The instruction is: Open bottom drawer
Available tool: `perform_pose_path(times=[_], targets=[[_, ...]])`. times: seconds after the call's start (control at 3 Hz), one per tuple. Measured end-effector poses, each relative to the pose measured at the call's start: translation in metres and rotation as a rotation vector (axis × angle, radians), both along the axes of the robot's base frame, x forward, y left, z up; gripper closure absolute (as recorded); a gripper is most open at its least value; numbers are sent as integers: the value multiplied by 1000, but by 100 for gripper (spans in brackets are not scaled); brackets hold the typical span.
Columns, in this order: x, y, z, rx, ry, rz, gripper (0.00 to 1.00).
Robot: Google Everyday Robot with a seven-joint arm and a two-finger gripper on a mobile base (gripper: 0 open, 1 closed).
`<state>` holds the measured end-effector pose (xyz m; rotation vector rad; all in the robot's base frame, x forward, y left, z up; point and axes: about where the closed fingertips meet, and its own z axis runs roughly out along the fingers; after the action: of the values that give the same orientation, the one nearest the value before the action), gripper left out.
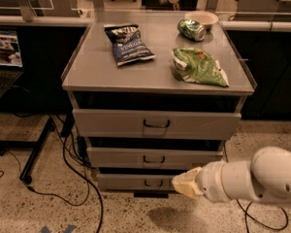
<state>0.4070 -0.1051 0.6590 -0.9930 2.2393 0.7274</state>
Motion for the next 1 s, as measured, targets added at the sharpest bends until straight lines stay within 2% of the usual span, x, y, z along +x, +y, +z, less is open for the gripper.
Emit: perform_pose_path(times=[0.33,0.67,1.0], targets=[[-35,22,-69,108,69,-158,100],[-48,44,-111,149,137,-264,100],[-14,39,-150,160,179,-420,100]])
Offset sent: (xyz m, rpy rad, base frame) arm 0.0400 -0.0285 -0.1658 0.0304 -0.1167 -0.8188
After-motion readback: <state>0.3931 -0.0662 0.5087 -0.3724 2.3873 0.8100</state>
